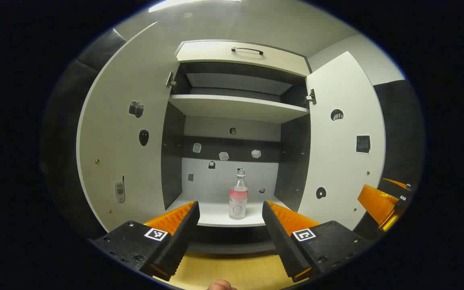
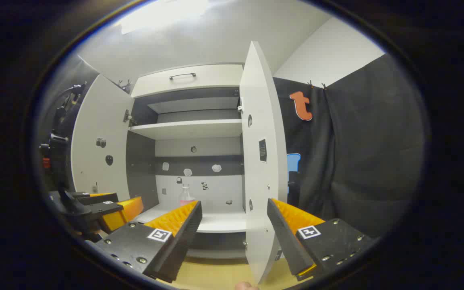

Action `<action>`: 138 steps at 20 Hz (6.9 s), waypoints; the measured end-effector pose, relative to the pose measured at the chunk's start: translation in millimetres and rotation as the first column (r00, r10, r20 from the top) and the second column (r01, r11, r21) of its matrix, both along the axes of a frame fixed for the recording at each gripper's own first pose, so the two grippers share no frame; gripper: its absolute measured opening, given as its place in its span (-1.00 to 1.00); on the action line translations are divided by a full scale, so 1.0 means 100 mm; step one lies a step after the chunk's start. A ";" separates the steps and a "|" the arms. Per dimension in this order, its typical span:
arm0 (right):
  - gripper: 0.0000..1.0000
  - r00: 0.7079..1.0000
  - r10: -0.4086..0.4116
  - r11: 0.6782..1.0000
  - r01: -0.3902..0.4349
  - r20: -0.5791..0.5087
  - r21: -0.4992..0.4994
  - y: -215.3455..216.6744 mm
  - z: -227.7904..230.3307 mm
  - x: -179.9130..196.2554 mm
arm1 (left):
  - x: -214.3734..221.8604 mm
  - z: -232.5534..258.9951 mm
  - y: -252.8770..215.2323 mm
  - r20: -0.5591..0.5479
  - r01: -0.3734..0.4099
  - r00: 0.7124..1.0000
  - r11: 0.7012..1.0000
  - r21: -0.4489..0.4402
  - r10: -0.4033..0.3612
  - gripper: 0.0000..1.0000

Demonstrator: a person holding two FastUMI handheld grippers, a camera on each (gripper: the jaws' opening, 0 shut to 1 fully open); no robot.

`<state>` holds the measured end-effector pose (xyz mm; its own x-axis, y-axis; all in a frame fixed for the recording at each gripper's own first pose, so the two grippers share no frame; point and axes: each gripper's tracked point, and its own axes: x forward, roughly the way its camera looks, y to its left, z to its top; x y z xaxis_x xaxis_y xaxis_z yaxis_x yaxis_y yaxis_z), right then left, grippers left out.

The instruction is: Grasp the bottle in the cabinet with the left hand and place it on the coaster, then close the right door with the right hand and the left door with the left hand.

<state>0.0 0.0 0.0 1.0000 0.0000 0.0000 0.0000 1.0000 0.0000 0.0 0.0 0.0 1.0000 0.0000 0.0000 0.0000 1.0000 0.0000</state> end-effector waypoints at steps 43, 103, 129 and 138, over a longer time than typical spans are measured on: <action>0.96 0.962 -0.273 0.961 0.273 0.022 -0.037 -1.20 -0.04 -0.12 | 2.75 -0.24 -0.06 -0.068 -0.024 0.997 0.998 0.053 0.027 0.92; 0.97 0.999 -0.039 0.997 0.039 0.005 -0.061 -1.30 -0.10 -0.18 | -0.63 -3.75 -0.09 -0.479 0.186 0.847 0.973 -0.138 -0.230 0.48; 0.97 1.000 -0.006 0.998 0.004 -0.023 -0.065 -1.11 -0.21 -0.13 | -0.94 -3.90 -0.20 -0.552 0.222 0.794 0.967 -0.125 -0.254 0.57; 0.97 1.000 0.010 0.998 -0.012 -0.025 -0.067 -1.03 -0.22 -0.16 | -0.97 -3.96 -0.12 -0.570 0.186 0.789 0.974 -0.132 -0.229 0.65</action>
